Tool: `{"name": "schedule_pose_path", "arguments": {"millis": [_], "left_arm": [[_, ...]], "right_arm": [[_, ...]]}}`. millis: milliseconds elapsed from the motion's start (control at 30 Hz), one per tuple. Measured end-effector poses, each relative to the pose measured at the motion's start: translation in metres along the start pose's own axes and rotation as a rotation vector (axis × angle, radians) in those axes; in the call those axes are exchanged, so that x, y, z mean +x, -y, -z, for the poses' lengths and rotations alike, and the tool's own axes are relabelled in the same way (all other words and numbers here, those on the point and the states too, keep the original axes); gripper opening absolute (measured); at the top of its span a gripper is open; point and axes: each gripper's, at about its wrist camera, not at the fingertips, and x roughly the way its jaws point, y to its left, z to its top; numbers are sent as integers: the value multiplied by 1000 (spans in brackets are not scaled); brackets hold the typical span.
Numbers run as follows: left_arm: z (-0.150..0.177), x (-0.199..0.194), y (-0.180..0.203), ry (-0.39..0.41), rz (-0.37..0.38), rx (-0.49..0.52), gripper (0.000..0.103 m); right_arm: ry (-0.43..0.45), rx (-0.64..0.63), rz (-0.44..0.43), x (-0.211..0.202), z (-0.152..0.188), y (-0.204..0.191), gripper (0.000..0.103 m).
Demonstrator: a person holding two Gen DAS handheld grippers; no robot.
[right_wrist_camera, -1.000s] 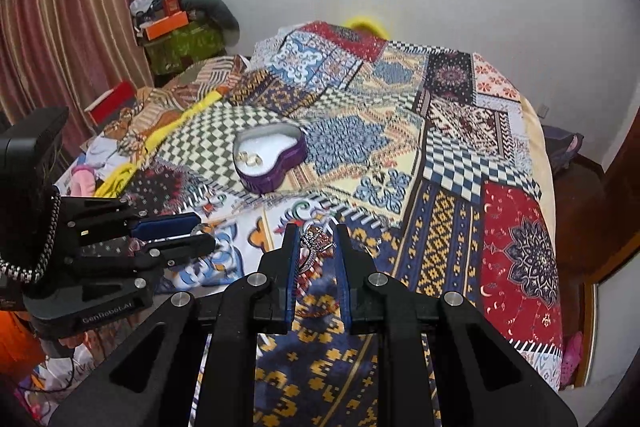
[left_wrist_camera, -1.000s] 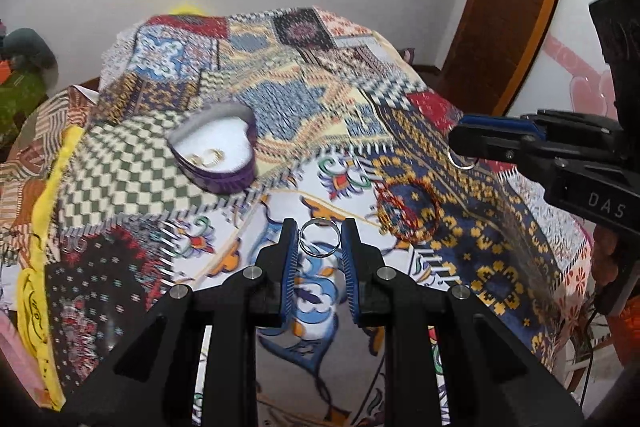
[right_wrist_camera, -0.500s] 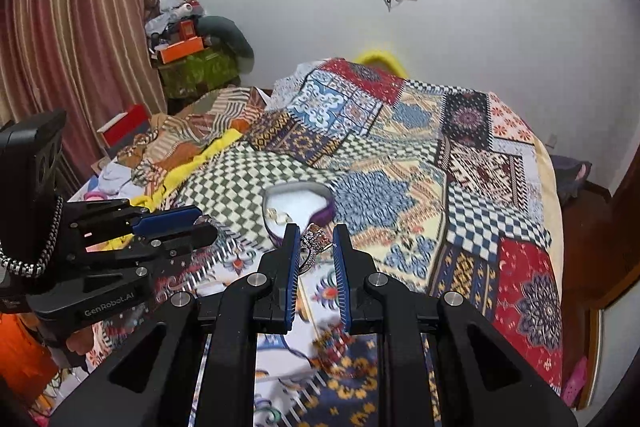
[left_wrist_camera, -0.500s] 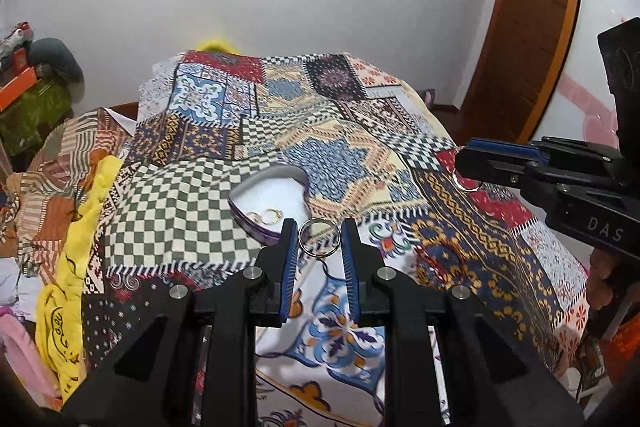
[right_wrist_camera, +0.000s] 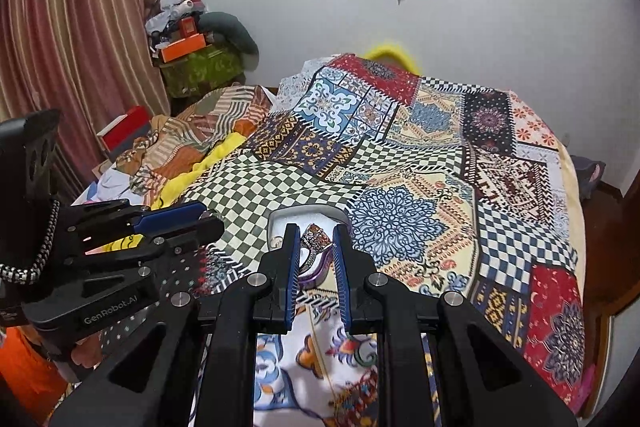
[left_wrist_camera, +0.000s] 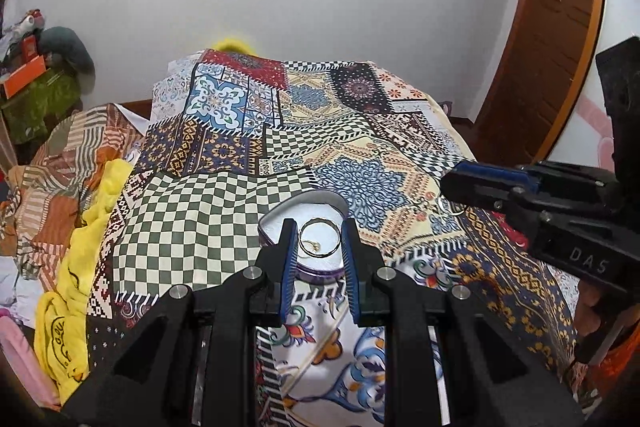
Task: Organize jewelry
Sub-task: 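Carry the silver ring into the heart tin and open the left gripper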
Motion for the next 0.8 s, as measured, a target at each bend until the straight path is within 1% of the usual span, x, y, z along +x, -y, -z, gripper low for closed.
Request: {"name": "schedule_pose_path", "arguments": {"millis": [167,300,533,667,800], "left_arm": [[-4,19,-12,-24,-7,-11,21],[-6,34,-19,-51,0,-21,21],[-7,68,-27,-113,2,-22,21],[-6,85,-29,-145,-11,-9,21],[-6,98,-34,-172,-4,-13,21]], "right_arm": [[-38,10,-16,21,-9,7,15],[-72,-4,-11,39,-15,8,15],[-156,-32,-11,76,-21,8,15],[-206,-10,-24,96,-21,13,15],[-246,3,-37,111,-20,15,15]]}}
